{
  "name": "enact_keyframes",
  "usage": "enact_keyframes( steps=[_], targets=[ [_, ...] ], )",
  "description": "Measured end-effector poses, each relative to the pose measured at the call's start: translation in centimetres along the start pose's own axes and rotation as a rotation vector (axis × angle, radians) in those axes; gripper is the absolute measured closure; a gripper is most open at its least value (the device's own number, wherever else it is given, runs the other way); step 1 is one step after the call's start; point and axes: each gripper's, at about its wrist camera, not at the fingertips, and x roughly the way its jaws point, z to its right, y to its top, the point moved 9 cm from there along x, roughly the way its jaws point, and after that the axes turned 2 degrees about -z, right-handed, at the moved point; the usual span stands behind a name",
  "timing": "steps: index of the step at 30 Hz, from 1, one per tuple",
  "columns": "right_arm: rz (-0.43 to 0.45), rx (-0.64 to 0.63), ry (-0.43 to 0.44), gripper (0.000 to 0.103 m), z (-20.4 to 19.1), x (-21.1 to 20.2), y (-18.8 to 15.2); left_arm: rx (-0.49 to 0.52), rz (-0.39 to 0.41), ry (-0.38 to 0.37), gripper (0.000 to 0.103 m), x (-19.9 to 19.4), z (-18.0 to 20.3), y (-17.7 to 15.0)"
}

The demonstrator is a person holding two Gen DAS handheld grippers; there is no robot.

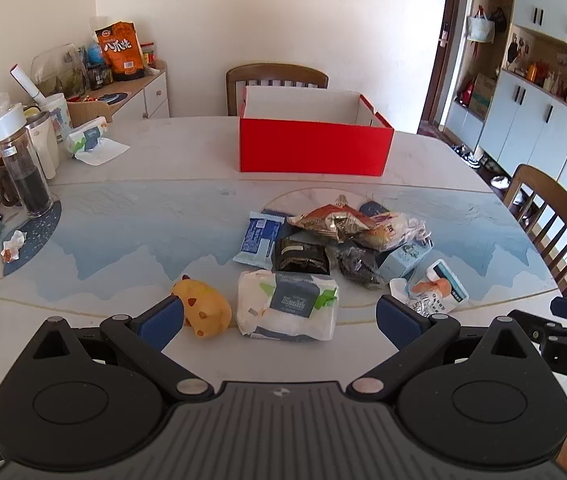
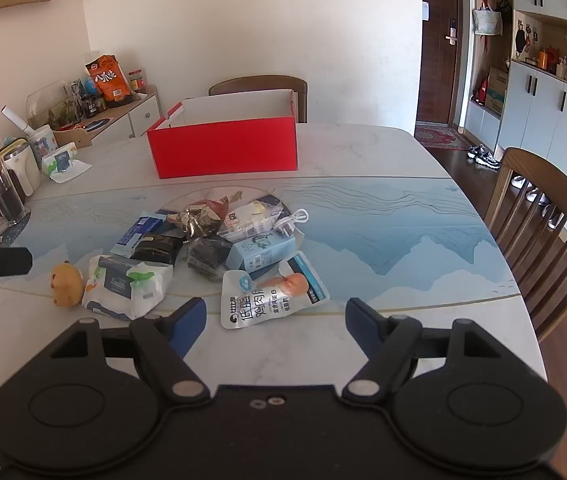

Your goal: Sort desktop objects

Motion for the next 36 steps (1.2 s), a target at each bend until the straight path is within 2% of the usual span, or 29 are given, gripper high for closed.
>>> enact_keyframes(
  steps=[7,16,24,36],
  targets=[
    [0.004,0.0,-0.001,0.026,0.2,-0.1,0.1,0.006,0.003,0.023,0.0,-0.1,0.0,0.0],
    [0.003,-0.003,0.001,0.026,0.3,-0.1,0.0,0.015,-0.02,-0.006,0.0,0.2,0.4,-0.2],
    [-0.007,-0.013,0.007,0.026,0.5,0.4,-0.2,-0.017,-0.029,-0.011,0.0,0.5,0.3,-0.3],
    [-0.004,-0.039,0.008,0.026,0.2,0.9,0.1,-0.025,-0.008,-0.021,0.0,1.0,0.1,0.1]
  ],
)
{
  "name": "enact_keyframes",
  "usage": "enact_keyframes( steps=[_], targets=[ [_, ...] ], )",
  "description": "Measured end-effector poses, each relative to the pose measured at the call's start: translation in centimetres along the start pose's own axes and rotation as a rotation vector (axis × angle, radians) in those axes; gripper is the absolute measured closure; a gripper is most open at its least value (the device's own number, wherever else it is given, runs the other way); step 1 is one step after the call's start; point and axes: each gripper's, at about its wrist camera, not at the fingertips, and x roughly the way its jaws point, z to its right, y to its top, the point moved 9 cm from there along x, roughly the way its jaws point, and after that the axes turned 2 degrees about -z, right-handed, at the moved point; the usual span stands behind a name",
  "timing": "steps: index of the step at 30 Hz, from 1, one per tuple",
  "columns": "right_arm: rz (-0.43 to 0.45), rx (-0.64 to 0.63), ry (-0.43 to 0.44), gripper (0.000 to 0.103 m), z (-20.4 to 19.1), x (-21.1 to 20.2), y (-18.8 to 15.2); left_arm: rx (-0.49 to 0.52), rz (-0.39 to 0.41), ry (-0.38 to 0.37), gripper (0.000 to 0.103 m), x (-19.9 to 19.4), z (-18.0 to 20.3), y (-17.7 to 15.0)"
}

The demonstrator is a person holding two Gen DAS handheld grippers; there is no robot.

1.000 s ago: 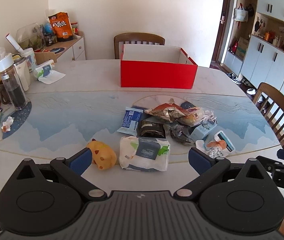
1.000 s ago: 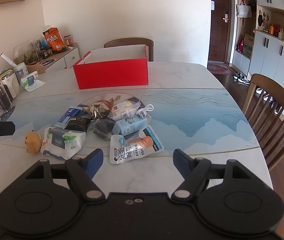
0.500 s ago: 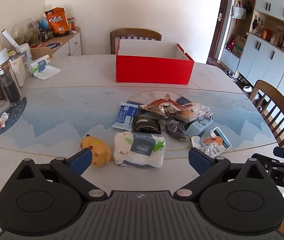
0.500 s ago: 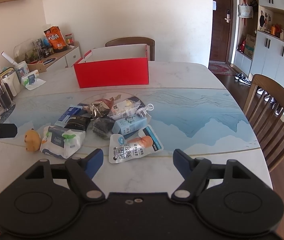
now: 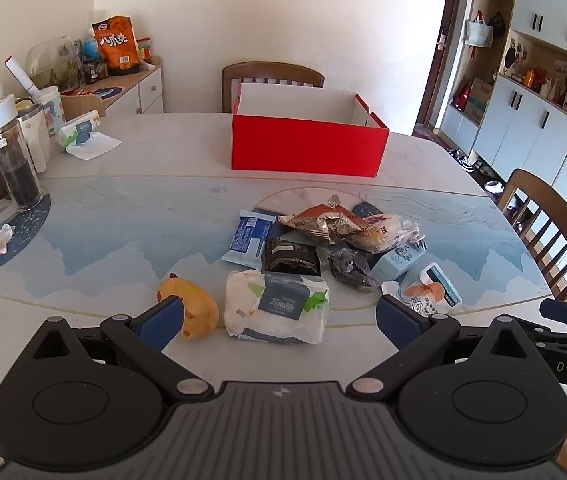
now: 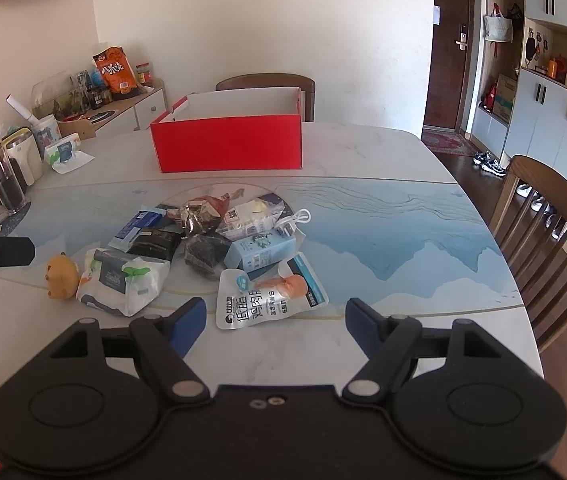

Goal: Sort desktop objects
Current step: 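Move both tools toward the pile of items on the table, then grasp the yellow squishy toy with the left tool while the right tool grasps the white peach-print pouch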

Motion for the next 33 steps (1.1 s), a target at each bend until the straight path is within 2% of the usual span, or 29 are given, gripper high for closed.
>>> enact_keyframes(
  steps=[10,13,20,25,33],
  targets=[
    [-0.007,0.039,-0.029,0.026,-0.7,2.0,0.5,0.011,0.014,-0.04,0.0,2.1,-1.9,1.5],
    [-0.008,0.052,-0.047,0.026,-1.1,2.9,0.9,-0.007,0.036,-0.056,0.0,2.5,-3.2,2.4],
    [-0.024,0.062,-0.075,0.026,-2.3,4.9,0.9,-0.023,0.028,-0.067,0.0,4.2,-5.5,3.1],
    [-0.046,0.069,-0.09,0.026,-3.0,6.2,0.6,-0.013,0.007,-0.072,0.0,6.0,-6.7,2.9],
    [-0.068,0.065,-0.119,0.026,-3.3,7.7,0.1,0.055,-0.034,-0.032,0.001,8.9,-7.9,0.6]
  ],
)
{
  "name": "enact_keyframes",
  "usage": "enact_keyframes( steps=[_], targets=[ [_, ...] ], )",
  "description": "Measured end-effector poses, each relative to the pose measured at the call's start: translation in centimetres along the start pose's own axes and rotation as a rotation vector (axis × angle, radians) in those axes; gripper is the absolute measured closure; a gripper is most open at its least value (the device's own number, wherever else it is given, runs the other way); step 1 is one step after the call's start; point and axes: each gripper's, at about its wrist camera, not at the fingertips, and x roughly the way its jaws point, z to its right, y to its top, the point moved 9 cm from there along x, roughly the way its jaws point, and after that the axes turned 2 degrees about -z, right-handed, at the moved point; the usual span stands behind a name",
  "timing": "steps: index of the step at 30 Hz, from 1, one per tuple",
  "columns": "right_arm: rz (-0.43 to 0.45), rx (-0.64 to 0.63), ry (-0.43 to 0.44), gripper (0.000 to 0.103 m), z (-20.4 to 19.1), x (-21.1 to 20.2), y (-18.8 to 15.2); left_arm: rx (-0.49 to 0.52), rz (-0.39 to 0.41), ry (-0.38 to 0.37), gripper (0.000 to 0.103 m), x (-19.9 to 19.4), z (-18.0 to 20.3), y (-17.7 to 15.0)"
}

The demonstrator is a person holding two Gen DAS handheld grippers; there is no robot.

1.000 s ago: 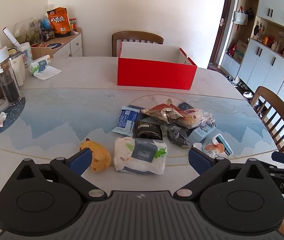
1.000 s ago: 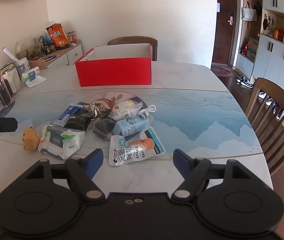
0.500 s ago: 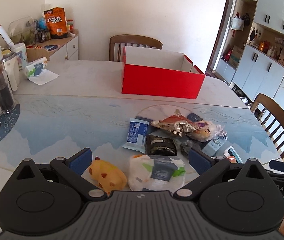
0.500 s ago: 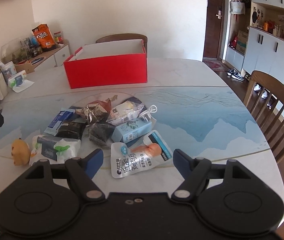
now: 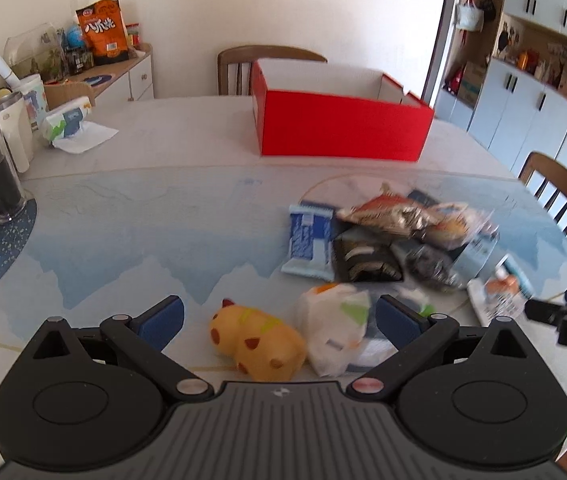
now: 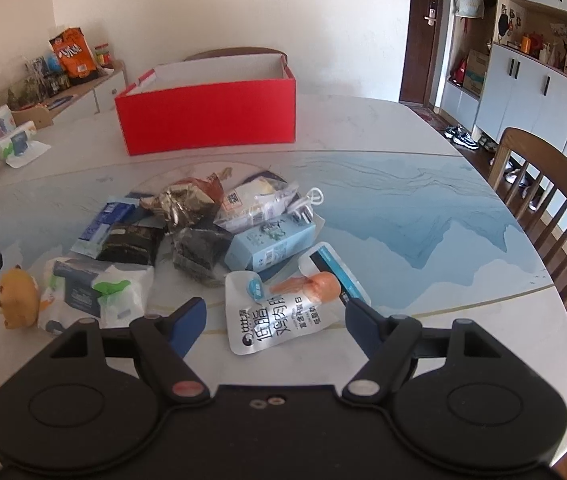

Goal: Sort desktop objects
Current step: 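Grasp the yellow squishy toy with the left tool while the right tool grasps the white peach-print pouch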

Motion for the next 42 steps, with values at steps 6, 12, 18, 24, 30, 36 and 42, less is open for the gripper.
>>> enact_keyframes(
  steps=[6,12,18,24,30,36,42],
  targets=[
    [-0.025,-0.014,-0.035,0.026,0.5,1.2,-0.5,0.019,-0.015,0.016,0.001,1.8,-0.3,-1.1],
    [-0.03,-0.011,-0.075,0.026,1.6,2.6,0.1,0.003,-0.028,0.002,0.001,2.3,-0.9,-1.2],
    [-0.056,0.036,-0.093,0.026,2.4,4.6,1.0,0.0,-0.043,-0.004,0.001,3.0,-1.0,-1.2],
    [-0.126,0.175,-0.142,0.026,4.3,5.9,0.4,0.0,-0.052,-0.009,0.001,3.3,-1.3,-1.1],
    [-0.161,0.322,-0.111,0.026,4.3,6.4,-0.5,0.011,-0.07,-0.026,0.004,3.8,-1.5,-1.2],
    [-0.174,0.397,-0.163,0.026,4.5,7.6,-0.3,0.01,-0.08,-0.035,0.004,4.3,-1.8,-1.4],
    [-0.185,0.38,-0.205,0.027,3.7,8.6,-0.1,0.01,-0.093,-0.046,0.004,4.7,-2.1,-1.8]
  ],
)
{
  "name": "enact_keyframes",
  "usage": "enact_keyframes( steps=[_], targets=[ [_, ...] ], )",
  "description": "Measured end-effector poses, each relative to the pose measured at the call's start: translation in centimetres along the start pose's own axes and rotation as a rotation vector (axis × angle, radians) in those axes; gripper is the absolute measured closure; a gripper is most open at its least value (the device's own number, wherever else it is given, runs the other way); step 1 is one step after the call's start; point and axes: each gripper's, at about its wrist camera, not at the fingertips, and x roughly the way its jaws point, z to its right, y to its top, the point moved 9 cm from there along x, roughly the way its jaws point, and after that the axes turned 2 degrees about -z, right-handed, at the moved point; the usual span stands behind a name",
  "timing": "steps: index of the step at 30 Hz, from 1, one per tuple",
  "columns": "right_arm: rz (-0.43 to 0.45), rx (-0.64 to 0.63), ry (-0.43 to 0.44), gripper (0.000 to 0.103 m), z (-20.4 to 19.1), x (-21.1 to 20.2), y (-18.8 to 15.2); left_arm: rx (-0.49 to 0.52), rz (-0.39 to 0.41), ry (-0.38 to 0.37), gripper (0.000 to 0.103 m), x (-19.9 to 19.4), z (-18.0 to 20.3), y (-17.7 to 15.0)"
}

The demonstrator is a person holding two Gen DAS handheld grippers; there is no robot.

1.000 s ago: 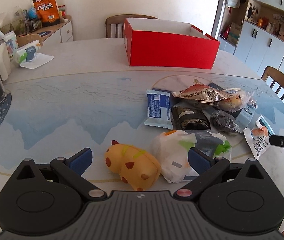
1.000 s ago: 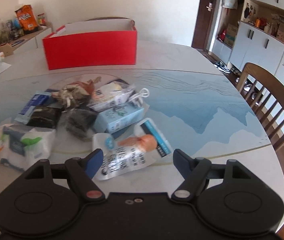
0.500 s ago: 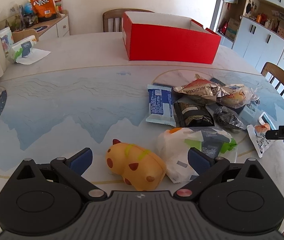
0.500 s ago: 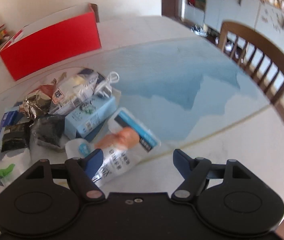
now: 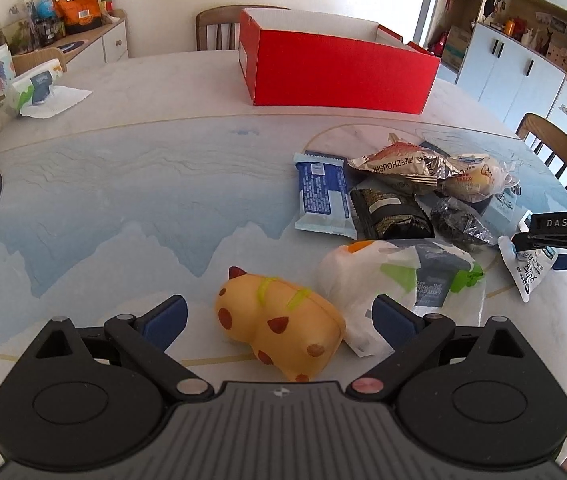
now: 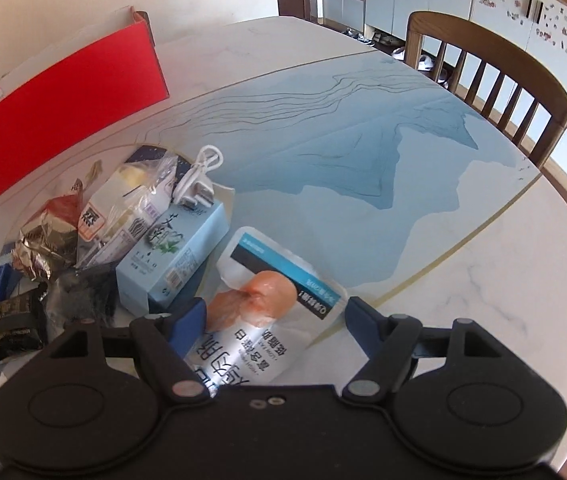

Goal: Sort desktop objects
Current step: 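Grasp the yellow squishy toy with the left tool while the right tool grasps the white peach-print pouch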

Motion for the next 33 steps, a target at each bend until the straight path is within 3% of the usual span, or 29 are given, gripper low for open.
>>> enact_keyframes(
  steps=[4,13,15,19,20,21,23,26,28,30,33],
  targets=[
    [0.005,0.002,-0.015,0.028,-0.4,0.0,-0.2,-0.005,-0.004,-0.002,0.004,0.3,-0.3,-0.1],
    [0.027,-0.007,0.011,0.052,-0.6,-0.6,0.4,-0.009,-0.029,-0.036,0.019,1.3,-0.7,-0.3],
    [0.03,-0.002,0.019,0.06,-0.6,-0.8,0.6,-0.01,-0.042,-0.049,0.029,1.5,-0.7,-0.3],
    [0.039,0.005,0.028,0.071,-0.6,-1.2,1.0,-0.002,-0.046,-0.058,0.031,1.7,-0.5,-0.3],
    [0.038,0.012,0.023,0.089,-0.5,-1.2,1.0,-0.003,-0.045,-0.06,0.032,1.7,-0.6,-0.3],
    [0.028,0.016,0.019,0.099,-0.3,-1.0,1.0,-0.003,-0.045,-0.063,0.032,1.7,-0.6,-0.2],
    [0.004,0.041,0.043,0.098,-0.1,-0.8,0.8,-0.004,-0.048,-0.069,0.033,1.7,-0.6,-0.2],
    [0.012,0.036,0.051,0.076,-0.1,-1.3,0.7,0.001,-0.052,-0.077,0.033,1.7,-0.7,-0.2],
    [0.011,0.055,0.078,0.067,-0.2,-1.6,0.6,0.004,-0.054,-0.08,0.033,1.8,-0.7,-0.1],
    [0.008,0.058,0.085,0.039,-0.4,-1.9,0.5,0.006,-0.055,-0.082,0.033,1.8,-0.7,0.0],
    [0.011,0.032,0.085,0.037,-1.1,-2.0,0.3,0.009,-0.056,-0.086,0.033,1.8,-0.7,0.0]
  ],
)
